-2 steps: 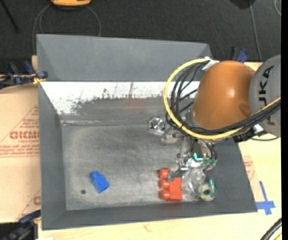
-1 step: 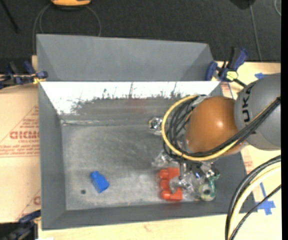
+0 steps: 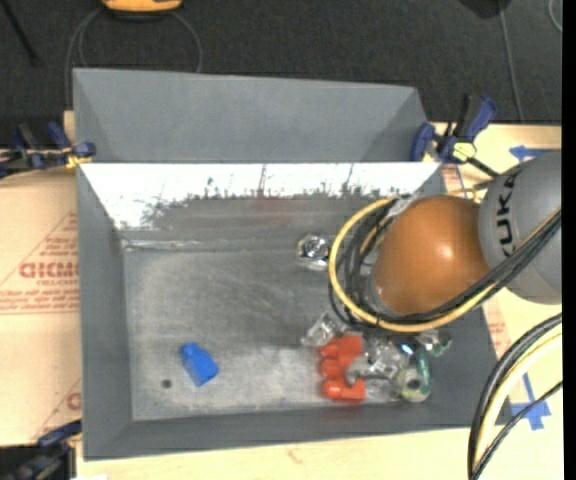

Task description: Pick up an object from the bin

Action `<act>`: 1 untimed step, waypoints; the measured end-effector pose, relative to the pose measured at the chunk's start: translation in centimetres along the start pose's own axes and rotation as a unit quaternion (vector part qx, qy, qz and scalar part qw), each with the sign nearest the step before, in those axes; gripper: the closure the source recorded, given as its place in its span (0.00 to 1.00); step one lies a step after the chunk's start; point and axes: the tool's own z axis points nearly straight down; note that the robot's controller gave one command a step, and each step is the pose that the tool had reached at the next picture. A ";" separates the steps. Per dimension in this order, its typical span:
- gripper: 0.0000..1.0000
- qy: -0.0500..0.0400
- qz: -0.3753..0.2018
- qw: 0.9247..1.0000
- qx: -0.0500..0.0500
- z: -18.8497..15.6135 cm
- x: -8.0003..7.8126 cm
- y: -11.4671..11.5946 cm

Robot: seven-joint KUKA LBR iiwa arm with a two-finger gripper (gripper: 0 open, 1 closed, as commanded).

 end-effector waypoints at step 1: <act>0.00 0.000 -0.286 0.958 -0.001 -1.8 0.1 -0.2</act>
Offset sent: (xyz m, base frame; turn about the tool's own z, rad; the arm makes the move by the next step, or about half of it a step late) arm -0.0003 -0.0021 0.0180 -0.5817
